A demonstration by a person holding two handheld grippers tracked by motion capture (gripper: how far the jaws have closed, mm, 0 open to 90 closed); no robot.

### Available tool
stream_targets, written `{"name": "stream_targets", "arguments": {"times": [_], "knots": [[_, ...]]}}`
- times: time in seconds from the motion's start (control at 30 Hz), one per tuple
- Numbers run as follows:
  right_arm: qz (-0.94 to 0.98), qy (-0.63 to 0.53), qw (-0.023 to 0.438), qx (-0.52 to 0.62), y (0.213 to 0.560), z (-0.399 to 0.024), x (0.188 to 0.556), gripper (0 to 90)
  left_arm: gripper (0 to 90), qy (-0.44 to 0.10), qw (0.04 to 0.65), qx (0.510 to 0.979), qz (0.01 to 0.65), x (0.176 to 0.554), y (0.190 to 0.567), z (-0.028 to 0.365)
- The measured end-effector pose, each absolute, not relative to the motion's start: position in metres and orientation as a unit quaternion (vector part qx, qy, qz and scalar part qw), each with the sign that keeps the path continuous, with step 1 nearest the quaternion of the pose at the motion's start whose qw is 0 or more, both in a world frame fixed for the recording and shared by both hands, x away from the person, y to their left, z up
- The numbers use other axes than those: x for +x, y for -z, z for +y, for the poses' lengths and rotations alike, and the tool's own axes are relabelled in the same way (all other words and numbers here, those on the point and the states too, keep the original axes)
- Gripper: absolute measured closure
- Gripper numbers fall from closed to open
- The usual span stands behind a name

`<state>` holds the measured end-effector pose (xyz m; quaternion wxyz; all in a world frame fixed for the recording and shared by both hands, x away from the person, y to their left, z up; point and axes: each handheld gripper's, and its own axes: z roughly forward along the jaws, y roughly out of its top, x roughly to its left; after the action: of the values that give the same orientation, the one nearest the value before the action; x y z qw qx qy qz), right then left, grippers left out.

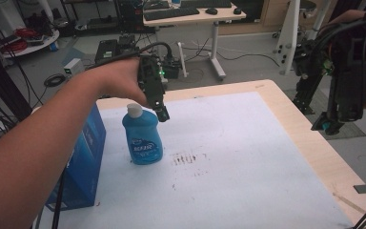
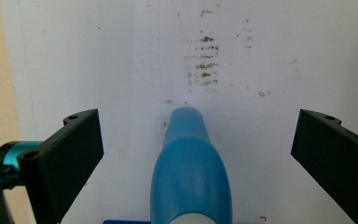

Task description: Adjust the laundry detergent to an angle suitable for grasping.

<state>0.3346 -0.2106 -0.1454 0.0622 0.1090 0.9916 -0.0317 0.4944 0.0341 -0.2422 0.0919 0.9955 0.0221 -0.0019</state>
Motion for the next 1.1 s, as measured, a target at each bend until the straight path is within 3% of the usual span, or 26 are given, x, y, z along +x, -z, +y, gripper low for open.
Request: {"name": "stream_targets", "arguments": {"times": [1.1], "knots": [[0.991, 0.033, 0.069, 0.111, 0.151, -0.215, 0.343, 11.7, 2.1, 0.002, 0.093, 0.995, 0.029, 0.497, 0.245, 0.035]]}}
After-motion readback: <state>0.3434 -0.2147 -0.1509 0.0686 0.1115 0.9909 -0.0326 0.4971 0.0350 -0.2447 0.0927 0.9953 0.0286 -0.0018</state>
